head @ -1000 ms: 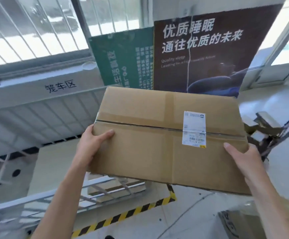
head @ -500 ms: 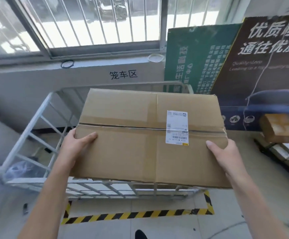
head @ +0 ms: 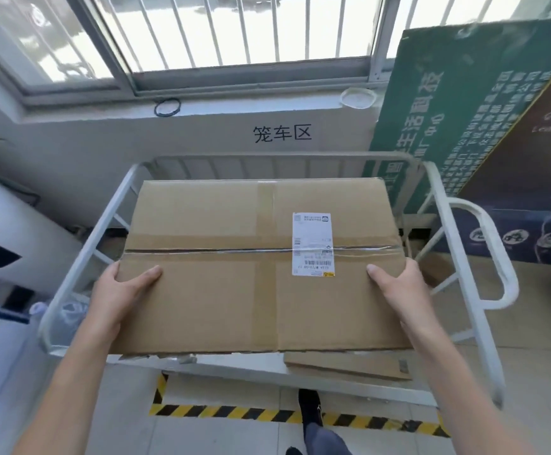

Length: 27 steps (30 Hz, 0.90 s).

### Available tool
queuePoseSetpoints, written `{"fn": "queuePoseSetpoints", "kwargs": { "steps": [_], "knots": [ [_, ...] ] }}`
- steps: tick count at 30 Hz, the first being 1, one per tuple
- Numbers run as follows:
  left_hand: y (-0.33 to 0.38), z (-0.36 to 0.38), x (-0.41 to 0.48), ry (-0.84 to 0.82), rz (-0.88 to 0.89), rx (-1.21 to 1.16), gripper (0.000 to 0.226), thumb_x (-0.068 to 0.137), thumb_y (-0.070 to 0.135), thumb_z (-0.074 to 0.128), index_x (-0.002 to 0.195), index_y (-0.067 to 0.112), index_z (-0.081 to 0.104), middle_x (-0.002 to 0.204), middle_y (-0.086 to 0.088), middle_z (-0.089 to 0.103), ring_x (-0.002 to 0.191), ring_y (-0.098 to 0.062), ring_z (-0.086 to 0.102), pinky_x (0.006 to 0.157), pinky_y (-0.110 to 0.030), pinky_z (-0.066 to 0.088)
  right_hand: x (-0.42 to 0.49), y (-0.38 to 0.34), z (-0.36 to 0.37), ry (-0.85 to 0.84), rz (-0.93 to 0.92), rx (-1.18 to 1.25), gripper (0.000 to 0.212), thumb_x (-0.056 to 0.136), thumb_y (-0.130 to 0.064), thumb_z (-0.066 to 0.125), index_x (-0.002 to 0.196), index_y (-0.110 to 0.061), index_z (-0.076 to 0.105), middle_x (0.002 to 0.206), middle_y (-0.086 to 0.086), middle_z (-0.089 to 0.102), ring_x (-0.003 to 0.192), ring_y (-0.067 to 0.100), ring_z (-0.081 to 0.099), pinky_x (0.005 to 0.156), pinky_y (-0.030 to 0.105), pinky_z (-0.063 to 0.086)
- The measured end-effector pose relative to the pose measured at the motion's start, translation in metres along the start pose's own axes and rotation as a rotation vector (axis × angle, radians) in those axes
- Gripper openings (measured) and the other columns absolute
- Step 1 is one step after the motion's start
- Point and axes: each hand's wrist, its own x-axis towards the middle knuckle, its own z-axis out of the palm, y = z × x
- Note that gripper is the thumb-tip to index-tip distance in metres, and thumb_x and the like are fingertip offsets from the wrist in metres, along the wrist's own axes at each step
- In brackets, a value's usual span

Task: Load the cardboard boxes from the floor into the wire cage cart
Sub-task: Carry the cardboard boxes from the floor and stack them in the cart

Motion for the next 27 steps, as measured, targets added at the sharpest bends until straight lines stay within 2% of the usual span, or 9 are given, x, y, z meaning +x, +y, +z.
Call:
{"fn": "queuePoseSetpoints", "kwargs": {
  "steps": [4, 10, 13, 15, 18, 20, 22, 24, 27],
  "knots": [
    [-0.005, -0.007, 0.044, 0.026, -0.044, 0.039, 0.066, 0.068, 0.049, 0.087, 0.124, 0.022, 0.061, 0.11, 0.001, 0.07, 0.099, -0.024, 0.067, 0.084, -0.047, 0.056, 0.026, -0.014, 0.048, -0.027, 0.038, 0.001, 0.063, 0.077, -0.051, 0.073, 0.124, -0.016, 0.051, 0.12, 0.006, 0.062, 0.11, 0.029, 0.06, 0.094, 0.048, 0.051],
    [-0.033, -0.017, 0.111, 0.001, -0.116, 0.085, 0.055, 0.074, 0.042, 0.085, 0.118, 0.02, 0.061, 0.102, 0.004, 0.07, 0.088, -0.017, 0.067, 0.063, -0.031, 0.05, 0.041, -0.026, 0.12, -0.035, 0.138, -0.033, 0.071, 0.086, -0.045, 0.066, 0.144, -0.014, 0.04, 0.136, 0.007, 0.058, 0.125, 0.032, 0.053, 0.104, 0.051, 0.044],
    [-0.057, -0.025, 0.16, -0.038, -0.153, 0.131, 0.055, 0.072, 0.047, 0.085, 0.115, 0.027, 0.058, 0.096, 0.01, 0.067, 0.085, -0.015, 0.065, 0.062, -0.032, 0.05, 0.04, -0.027, 0.167, 0.0, 0.189, -0.055, 0.071, 0.087, -0.045, 0.063, 0.146, -0.014, 0.037, 0.136, 0.006, 0.058, 0.125, 0.032, 0.053, 0.103, 0.051, 0.045],
    [-0.075, -0.03, 0.197, -0.074, -0.18, 0.185, 0.057, 0.069, 0.051, 0.085, 0.114, 0.028, 0.059, 0.099, 0.007, 0.067, 0.085, -0.014, 0.064, 0.064, -0.031, 0.049, 0.036, -0.025, 0.201, 0.028, 0.229, -0.084, 0.072, 0.087, -0.047, 0.062, 0.146, -0.014, 0.037, 0.137, 0.005, 0.057, 0.125, 0.031, 0.053, 0.103, 0.052, 0.045],
    [-0.112, -0.034, 0.248, -0.128, -0.217, 0.257, 0.062, 0.066, 0.056, 0.085, 0.114, 0.028, 0.057, 0.106, 0.002, 0.067, 0.087, -0.016, 0.064, 0.074, -0.038, 0.053, 0.033, -0.01, 0.255, 0.061, 0.254, -0.167, 0.077, 0.09, -0.048, 0.059, 0.152, -0.013, 0.03, 0.151, 0.007, 0.047, 0.136, 0.031, 0.045, 0.108, 0.05, 0.04],
    [-0.142, -0.033, 0.278, -0.166, -0.241, 0.315, 0.068, 0.065, 0.06, 0.084, 0.118, 0.029, 0.055, 0.109, 0.003, 0.064, 0.095, -0.022, 0.063, 0.086, -0.044, 0.052, 0.033, 0.005, 0.292, 0.041, 0.252, -0.217, 0.083, 0.092, -0.048, 0.059, 0.157, -0.015, 0.019, 0.162, 0.006, 0.031, 0.145, 0.029, 0.033, 0.113, 0.049, 0.034],
    [-0.173, -0.028, 0.3, -0.194, -0.273, 0.364, 0.075, 0.068, 0.058, 0.083, 0.127, 0.024, 0.053, 0.113, 0.003, 0.058, 0.102, -0.025, 0.06, 0.09, -0.044, 0.05, 0.038, 0.027, 0.325, -0.01, 0.255, -0.242, 0.09, 0.092, -0.047, 0.06, 0.16, -0.019, 0.008, 0.165, 0.007, 0.022, 0.149, 0.03, 0.025, 0.116, 0.049, 0.029],
    [-0.202, -0.021, 0.316, -0.211, -0.325, 0.382, 0.074, 0.072, 0.052, 0.084, 0.13, 0.019, 0.052, 0.114, 0.0, 0.058, 0.102, -0.026, 0.059, 0.088, -0.042, 0.049, 0.045, 0.05, 0.355, -0.047, 0.27, -0.29, 0.094, 0.091, -0.047, 0.062, 0.16, -0.022, 0.004, 0.164, 0.011, 0.023, 0.148, 0.033, 0.025, 0.117, 0.048, 0.027],
    [-0.248, -0.013, 0.338, -0.253, -0.393, 0.362, 0.058, 0.076, 0.038, 0.085, 0.119, 0.019, 0.052, 0.111, -0.003, 0.062, 0.085, -0.016, 0.062, 0.075, -0.033, 0.049, 0.057, 0.084, 0.397, -0.094, 0.33, -0.336, 0.096, 0.088, -0.047, 0.064, 0.16, -0.025, 0.005, 0.155, 0.016, 0.036, 0.143, 0.037, 0.031, 0.114, 0.048, 0.031]
  ]
}}
